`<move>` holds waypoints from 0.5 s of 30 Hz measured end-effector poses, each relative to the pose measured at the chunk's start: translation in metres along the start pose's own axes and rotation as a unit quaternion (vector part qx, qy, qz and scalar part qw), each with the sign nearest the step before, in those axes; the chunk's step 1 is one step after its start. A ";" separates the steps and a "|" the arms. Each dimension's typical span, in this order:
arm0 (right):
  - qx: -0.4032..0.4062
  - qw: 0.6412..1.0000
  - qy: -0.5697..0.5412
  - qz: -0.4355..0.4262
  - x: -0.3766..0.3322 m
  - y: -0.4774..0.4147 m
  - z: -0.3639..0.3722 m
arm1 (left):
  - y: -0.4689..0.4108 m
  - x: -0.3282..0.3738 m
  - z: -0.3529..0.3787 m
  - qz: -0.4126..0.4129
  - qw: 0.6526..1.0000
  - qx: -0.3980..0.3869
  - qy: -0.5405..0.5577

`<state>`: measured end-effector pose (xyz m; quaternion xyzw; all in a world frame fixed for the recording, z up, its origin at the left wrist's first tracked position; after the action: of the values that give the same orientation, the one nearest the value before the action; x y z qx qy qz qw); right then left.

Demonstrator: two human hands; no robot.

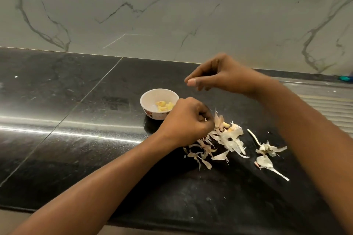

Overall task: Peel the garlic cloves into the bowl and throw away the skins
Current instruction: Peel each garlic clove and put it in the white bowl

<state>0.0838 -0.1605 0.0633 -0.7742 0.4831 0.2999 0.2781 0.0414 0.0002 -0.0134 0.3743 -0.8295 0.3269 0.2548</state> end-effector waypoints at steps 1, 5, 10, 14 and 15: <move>-0.001 1.000 -0.011 0.001 0.004 0.013 -0.008 | 0.000 -0.001 0.001 -0.003 1.000 0.000 0.006; -0.002 0.999 -0.037 0.030 0.026 0.055 -0.026 | -0.001 -0.002 -0.002 -0.009 1.000 -0.013 0.024; 0.038 0.997 -0.019 0.064 0.061 0.079 -0.022 | -0.002 -0.003 -0.007 -0.026 0.999 -0.027 0.040; -0.009 0.995 0.023 0.094 0.072 0.085 -0.010 | -0.001 0.000 -0.007 -0.026 0.997 -0.052 0.045; -0.023 0.994 0.039 0.102 0.073 0.085 -0.007 | -0.001 0.000 -0.007 -0.025 0.997 -0.055 0.044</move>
<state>0.0337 -0.2402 0.0024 -0.7381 0.5632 0.3071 0.2093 0.0434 0.0048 -0.0081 0.3659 -0.8244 0.2906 0.3194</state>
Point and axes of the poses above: each hand's wrist, its own y-axis away from the middle knuckle, its own z-axis out of the palm, x = y × z, the point moved 2 cm from there along -y, towards the middle knuckle, and after that the axes turned 2 degrees about -y, right-handed, at the moved point
